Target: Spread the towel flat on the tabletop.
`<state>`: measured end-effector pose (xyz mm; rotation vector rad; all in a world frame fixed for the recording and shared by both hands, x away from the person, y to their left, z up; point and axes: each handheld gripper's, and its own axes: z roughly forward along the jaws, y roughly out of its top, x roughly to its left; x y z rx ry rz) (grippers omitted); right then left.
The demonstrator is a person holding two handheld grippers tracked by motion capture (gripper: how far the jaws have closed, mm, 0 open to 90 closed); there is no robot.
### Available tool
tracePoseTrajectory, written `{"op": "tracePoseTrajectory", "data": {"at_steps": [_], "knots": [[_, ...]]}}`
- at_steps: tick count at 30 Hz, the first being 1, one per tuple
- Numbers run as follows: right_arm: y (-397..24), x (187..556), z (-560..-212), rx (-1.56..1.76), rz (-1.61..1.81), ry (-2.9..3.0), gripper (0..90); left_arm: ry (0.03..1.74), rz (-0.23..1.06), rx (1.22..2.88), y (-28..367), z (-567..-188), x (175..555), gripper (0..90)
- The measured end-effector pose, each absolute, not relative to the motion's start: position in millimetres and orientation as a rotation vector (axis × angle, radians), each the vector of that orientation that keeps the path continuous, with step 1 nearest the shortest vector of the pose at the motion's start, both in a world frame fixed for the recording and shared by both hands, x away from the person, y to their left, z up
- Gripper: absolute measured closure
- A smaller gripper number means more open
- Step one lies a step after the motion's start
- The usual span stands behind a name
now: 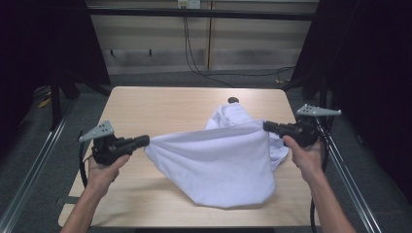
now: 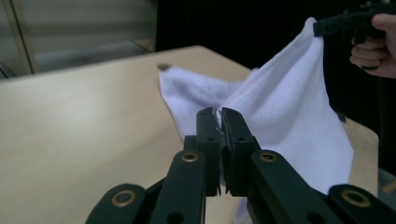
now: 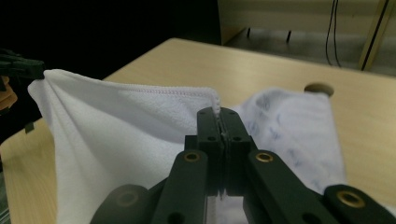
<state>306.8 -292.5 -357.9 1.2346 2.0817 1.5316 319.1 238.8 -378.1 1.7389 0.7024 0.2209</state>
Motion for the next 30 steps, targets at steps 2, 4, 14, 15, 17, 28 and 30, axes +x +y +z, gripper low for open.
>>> {"op": "tracePoseTrajectory", "data": {"at_steps": [2,4,14,15,17,28,30], "knots": [[-293.4,306.1,-337.5,1.190,1.571,2.034,88.7,0.683,0.261,1.709,239.6,-355.7,322.9,87.1],[-294.3,303.4,-319.1,1.145,1.623,1.987,88.7,0.673,0.275,1.692,240.2,-344.5,323.9,87.2],[-301.6,264.8,-268.6,0.981,1.737,1.900,88.8,0.534,0.294,1.600,242.6,-295.0,296.9,87.5],[-302.4,259.2,-275.8,0.988,1.740,1.921,88.8,0.534,0.294,1.600,242.6,-295.0,296.9,87.5],[-303.4,247.3,-300.1,1.027,1.732,1.974,88.8,0.535,0.237,1.641,243.6,-319.8,284.8,87.5],[-300.2,156.2,-433.0,1.274,1.637,2.311,88.8,0.636,-0.106,1.868,237.9,-453.8,210.3,87.4],[-301.8,147.7,-439.3,1.280,1.601,2.338,88.8,0.631,-0.111,1.889,238.8,-457.0,202.1,87.4]]}}
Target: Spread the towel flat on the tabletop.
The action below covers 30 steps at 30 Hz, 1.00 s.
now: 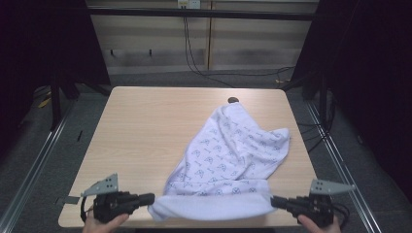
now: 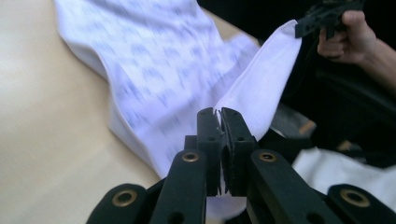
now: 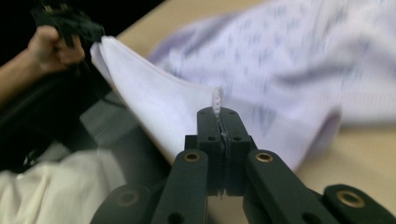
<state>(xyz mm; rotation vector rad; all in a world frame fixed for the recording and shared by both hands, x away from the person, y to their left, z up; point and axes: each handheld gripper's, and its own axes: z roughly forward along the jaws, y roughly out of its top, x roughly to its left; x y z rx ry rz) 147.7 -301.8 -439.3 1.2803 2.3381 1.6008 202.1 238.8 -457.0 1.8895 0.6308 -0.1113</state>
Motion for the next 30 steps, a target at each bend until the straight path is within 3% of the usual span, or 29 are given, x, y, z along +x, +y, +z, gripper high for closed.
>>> {"op": "tracePoseTrajectory", "data": {"at_steps": [2,5,9,15,18,25,27,30], "knots": [[-308.2,121.5,-453.0,1.307,1.594,2.407,86.8,0.555,-0.146,1.922,241.8,-453.3,184.1,86.7],[-309.7,108.6,-450.8,1.267,1.543,2.515,69.6,0.503,-0.213,1.915,240.9,-447.9,177.8,83.0],[-312.9,109.8,-443.2,1.265,1.577,2.466,67.6,0.502,-0.196,1.894,240.4,-445.8,185.3,77.5],[-303.1,161.2,-447.3,1.301,1.410,2.390,63.4,0.592,-0.133,1.963,216.1,-459.7,241.9,70.5],[-302.9,203.5,-451.9,1.327,1.371,2.353,59.7,0.727,-0.122,1.969,202.9,-477.1,291.1,67.2],[-287.8,232.0,-471.2,1.342,1.300,2.457,60.8,0.801,-0.149,1.966,183.5,-490.1,315.0,51.1],[-284.0,223.7,-475.5,1.360,1.290,2.480,73.4,0.823,-0.125,2.001,173.1,-493.3,317.5,55.8],[-283.0,202.5,-471.5,1.316,1.350,2.513,84.2,0.838,-0.121,2.080,161.1,-500.4,320.3,80.0]]}}
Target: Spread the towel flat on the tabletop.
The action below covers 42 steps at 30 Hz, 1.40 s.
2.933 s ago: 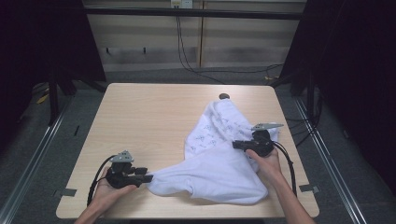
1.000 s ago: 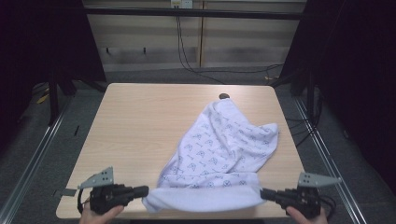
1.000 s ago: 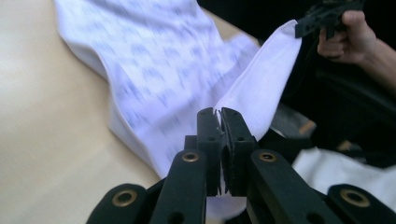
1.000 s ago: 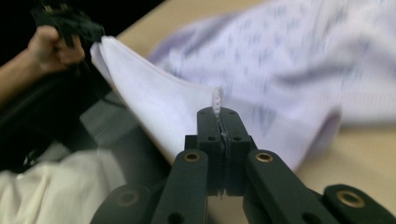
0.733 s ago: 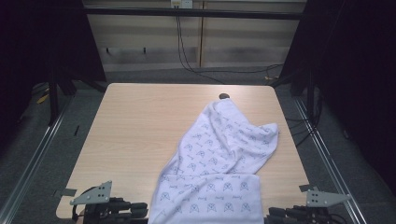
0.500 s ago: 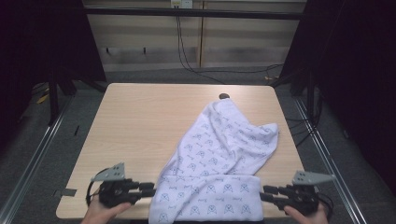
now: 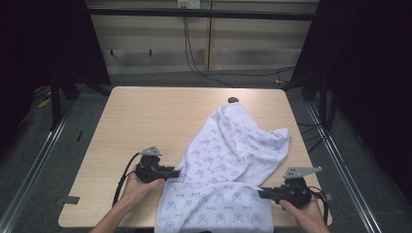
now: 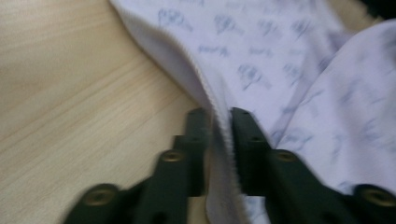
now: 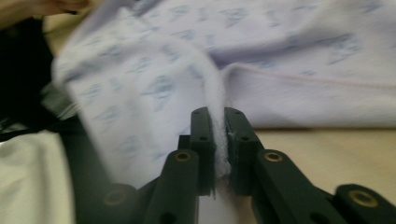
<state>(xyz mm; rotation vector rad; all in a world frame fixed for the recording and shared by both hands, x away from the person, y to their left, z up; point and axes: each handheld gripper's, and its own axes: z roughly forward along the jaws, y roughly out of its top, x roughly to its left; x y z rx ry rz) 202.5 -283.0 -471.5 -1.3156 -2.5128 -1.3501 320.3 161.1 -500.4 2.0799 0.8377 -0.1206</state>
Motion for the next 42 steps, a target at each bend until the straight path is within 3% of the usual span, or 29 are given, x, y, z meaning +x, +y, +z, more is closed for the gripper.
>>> {"op": "tracePoseTrajectory", "data": {"at_steps": [1,2,6,9,10,11,15,19,21,24,26,29,30,31,32,34,38,42], "knots": [[-283.0,202.5,-471.5,-1.316,-1.350,-2.513,84.2,0.826,-0.114,2.108,159.6,-502.7,319.7,80.0],[-282.3,194.5,-469.7,-1.271,-1.362,-2.510,84.9,0.842,-0.105,2.109,160.4,-503.1,318.3,86.8],[-275.0,162.7,-462.5,-1.129,-1.314,-2.505,84.5,0.848,-0.130,2.026,174.9,-492.2,312.3,88.2],[-268.1,149.9,-459.9,-1.060,-1.261,-2.508,78.2,0.848,-0.145,2.020,184.7,-490.7,300.8,88.2],[-265.8,145.6,-458.2,-1.060,-1.271,-2.507,69.8,0.835,-0.165,2.037,190.0,-490.6,289.1,88.3],[-266.2,145.5,-457.4,-1.078,-1.295,-2.507,67.1,0.835,-0.165,2.037,190.0,-490.6,289.1,88.3],[-272.7,158.3,-456.1,-1.210,-1.375,-2.482,62.6,0.815,-0.197,2.043,209.6,-488.9,258.0,88.2],[-274.5,190.8,-462.8,-1.364,-1.383,-2.505,60.3,0.827,-0.212,2.035,222.4,-490.4,251.8,87.5],[-271.4,206.6,-467.3,-1.404,-1.352,-2.529,59.1,0.847,-0.208,1.999,228.6,-490.0,257.4,82.5],[-267.8,219.2,-472.5,-1.389,-1.338,-2.500,59.8,0.851,-0.187,1.983,227.3,-488.5,266.2,78.7],[-256.6,233.5,-481.0,-1.351,-1.304,-2.470,60.4,0.864,-0.180,1.960,220.0,-487.2,278.6,70.3],[-249.1,235.2,-485.1,-1.352,-1.237,-2.487,61.2,0.870,-0.162,1.983,211.6,-488.4,291.4,65.0],[-245.9,234.5,-487.5,-1.350,-1.218,-2.489,64.1,0.897,-0.165,2.003,203.9,-493.3,304.8,63.6],[-242.6,231.7,-489.9,-1.325,-1.199,-2.503,80.0,0.901,-0.170,2.012,200.9,-496.5,311.8,61.2],[-242.7,228.7,-488.4,-1.347,-1.210,-2.536,87.3,0.904,-0.162,2.014,198.5,-498.7,315.2,62.7],[-248.9,224.1,-481.8,-1.373,-1.259,-2.524,88.9,0.883,-0.167,2.042,194.1,-503.1,321.5,68.0],[-284.3,210.0,-464.3,-1.501,-1.400,-2.480,89.3,0.882,-0.131,2.082,193.5,-503.6,321.7,90.0],[-314.0,197.4,-464.0,-1.607,-1.436,-2.426,89.3,0.905,-0.113,2.084,198.9,-501.4,315.8,90.0]]}}
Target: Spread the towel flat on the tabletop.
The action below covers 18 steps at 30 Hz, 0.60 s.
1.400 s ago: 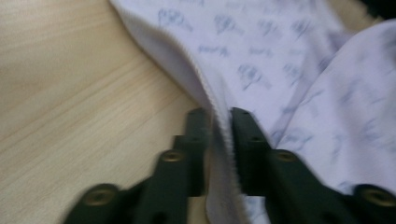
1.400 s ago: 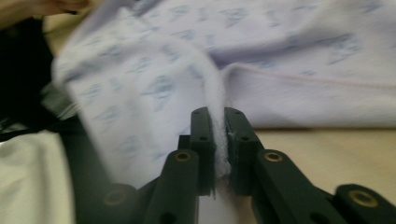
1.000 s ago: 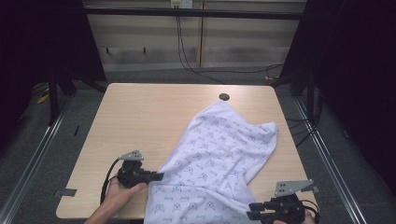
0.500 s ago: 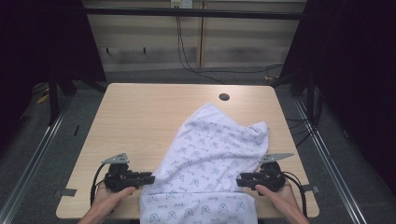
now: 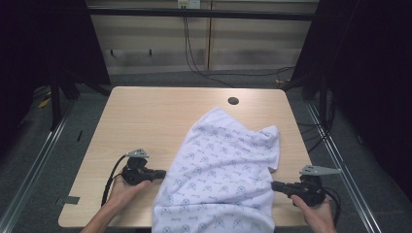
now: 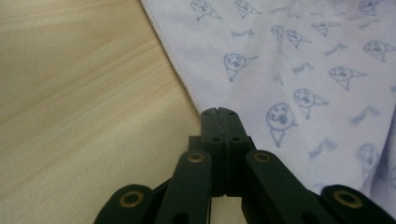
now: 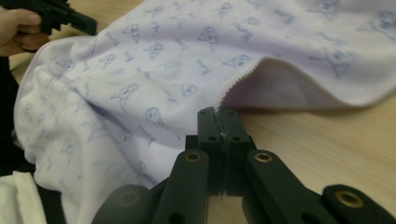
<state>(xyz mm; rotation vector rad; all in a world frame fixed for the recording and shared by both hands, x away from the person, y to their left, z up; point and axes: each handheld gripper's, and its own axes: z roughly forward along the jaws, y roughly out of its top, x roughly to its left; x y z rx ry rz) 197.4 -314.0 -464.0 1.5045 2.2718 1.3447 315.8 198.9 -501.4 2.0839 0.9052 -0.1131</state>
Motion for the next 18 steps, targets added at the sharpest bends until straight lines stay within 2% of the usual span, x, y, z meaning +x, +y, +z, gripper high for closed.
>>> {"op": "tracePoseTrajectory", "data": {"at_steps": [4,6,8,12,15,18], "knots": [[-324.0,189.7,-467.8,1.551,1.329,2.265,88.5,0.894,-0.134,2.060,205.7,-498.6,303.1,90.0],[-327.9,184.0,-471.0,1.562,1.278,2.295,79.1,0.873,-0.151,2.027,204.9,-496.4,301.9,90.0],[-332.0,179.9,-470.6,1.574,1.267,2.264,70.9,0.877,-0.166,1.991,200.9,-495.3,307.9,80.6],[-327.4,184.3,-462.7,1.512,1.324,2.233,66.9,0.834,-0.153,1.992,190.1,-495.0,317.7,68.3],[-318.6,191.9,-460.0,1.463,1.350,2.226,67.1,0.811,-0.096,2.012,182.1,-494.2,320.7,62.7],[-308.3,204.9,-459.7,1.417,1.352,2.238,66.8,0.776,-0.051,2.053,167.7,-497.3,330.7,60.9]]}}
